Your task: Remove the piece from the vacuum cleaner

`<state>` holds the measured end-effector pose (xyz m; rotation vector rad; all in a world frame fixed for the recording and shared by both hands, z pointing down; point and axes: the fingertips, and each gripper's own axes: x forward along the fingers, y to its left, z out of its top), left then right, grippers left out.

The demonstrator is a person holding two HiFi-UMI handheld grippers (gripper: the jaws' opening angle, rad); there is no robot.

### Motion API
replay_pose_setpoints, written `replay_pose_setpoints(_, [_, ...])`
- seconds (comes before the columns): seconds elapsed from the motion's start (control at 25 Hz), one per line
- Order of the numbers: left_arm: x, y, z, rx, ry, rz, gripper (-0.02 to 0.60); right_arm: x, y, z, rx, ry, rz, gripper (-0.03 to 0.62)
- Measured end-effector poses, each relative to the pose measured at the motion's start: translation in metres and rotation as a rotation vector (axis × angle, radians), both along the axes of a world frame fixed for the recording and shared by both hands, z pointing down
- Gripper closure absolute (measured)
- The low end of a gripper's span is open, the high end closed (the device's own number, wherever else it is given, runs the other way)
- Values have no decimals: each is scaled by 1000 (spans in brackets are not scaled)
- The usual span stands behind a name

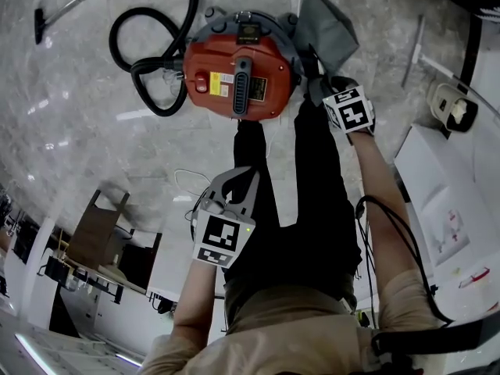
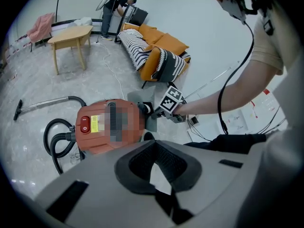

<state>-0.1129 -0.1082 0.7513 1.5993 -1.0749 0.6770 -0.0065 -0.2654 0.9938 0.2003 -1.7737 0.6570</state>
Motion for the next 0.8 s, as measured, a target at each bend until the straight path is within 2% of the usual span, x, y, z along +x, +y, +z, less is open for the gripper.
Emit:
replay_pose_setpoints(0.08, [0, -2, 0, 5, 0, -3, 577, 1, -1, -4, -3, 14, 56, 563])
replay_pose_setpoints(0.16, [-1, -4, 2, 8, 3, -10, 577, 0, -4, -9, -46, 25, 163, 565])
replay_pose_setpoints(0.32, [7, -3, 7, 2, 17, 4, 577, -7, -6, -15, -205, 33, 397, 563])
replay_pose_setpoints(0.4, [12, -4, 7, 3, 22, 17, 577, -9, -5, -16, -266, 12, 444, 563])
replay_pose_setpoints(0.48, [13, -8, 4, 9, 23, 19, 577, -6, -6, -15, -235, 10, 341, 563])
replay_pose_setpoints(0.56, [10, -9, 3, 11, 19, 14, 577, -2, -7, -11, -134, 37, 152, 563])
replay_pose_setpoints(0.64, [8, -10, 4, 9, 12, 14, 577, 5, -9, -6, -50, 56, 25, 565])
replay_pose_setpoints(0.8, [8, -10, 7, 6, 12, 16, 577, 11, -11, 0, -9, 56, -6, 565])
